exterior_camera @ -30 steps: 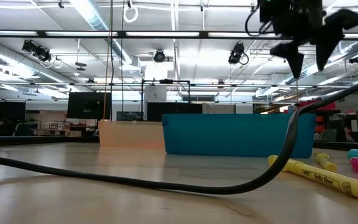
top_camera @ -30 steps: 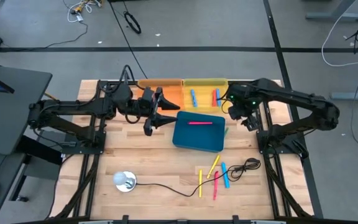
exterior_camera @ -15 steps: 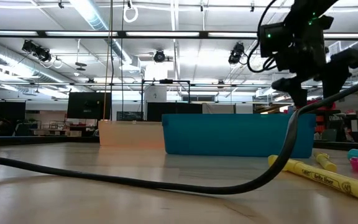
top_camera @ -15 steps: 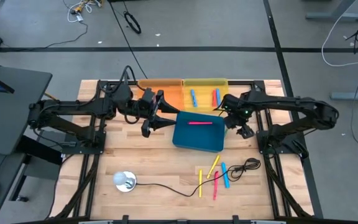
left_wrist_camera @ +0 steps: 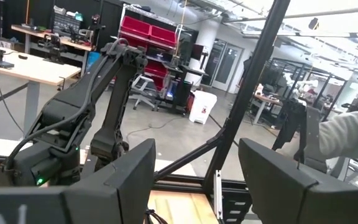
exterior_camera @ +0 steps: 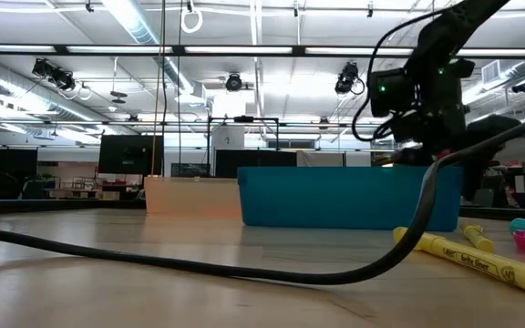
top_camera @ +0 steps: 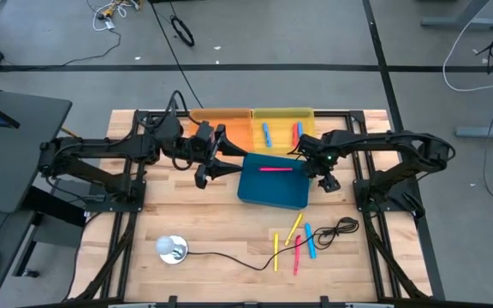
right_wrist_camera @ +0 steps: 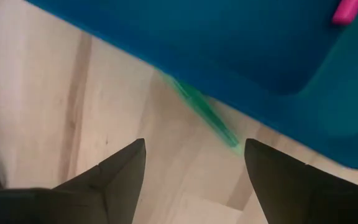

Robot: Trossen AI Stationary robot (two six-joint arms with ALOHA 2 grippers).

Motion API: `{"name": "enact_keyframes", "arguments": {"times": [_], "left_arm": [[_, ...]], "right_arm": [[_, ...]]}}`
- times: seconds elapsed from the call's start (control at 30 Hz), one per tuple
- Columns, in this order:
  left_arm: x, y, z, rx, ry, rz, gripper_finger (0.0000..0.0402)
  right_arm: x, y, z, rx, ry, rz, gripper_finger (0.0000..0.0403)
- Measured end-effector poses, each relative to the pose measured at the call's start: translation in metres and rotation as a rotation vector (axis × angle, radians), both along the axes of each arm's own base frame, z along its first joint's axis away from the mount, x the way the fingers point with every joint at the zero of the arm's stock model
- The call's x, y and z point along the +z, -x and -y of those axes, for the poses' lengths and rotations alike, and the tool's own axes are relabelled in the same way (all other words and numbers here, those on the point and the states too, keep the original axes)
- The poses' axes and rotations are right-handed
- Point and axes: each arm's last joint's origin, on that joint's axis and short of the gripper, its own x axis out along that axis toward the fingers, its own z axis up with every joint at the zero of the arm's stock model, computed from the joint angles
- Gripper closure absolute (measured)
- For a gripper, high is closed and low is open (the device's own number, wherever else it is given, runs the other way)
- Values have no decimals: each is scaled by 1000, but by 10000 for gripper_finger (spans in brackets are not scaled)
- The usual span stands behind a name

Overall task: Pick & Place Markers
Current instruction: Put the small green highlighter into the orange transparent bin

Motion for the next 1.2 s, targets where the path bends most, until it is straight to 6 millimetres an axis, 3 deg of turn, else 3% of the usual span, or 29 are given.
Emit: {"name": "enact_keyframes", "arguments": {"times": [0.4,0.77,1.2], "left_arm": [[0,0,0,0,3,-2,165],[0,0,0,0,4,-2,165],[0,0,0,0,4,-2,165]], "right_arm": [[-28,14,0,9,6,6,129],[-27,7,-1,3,18,47,133],[-27,1,-12,57,22,55,216]]}}
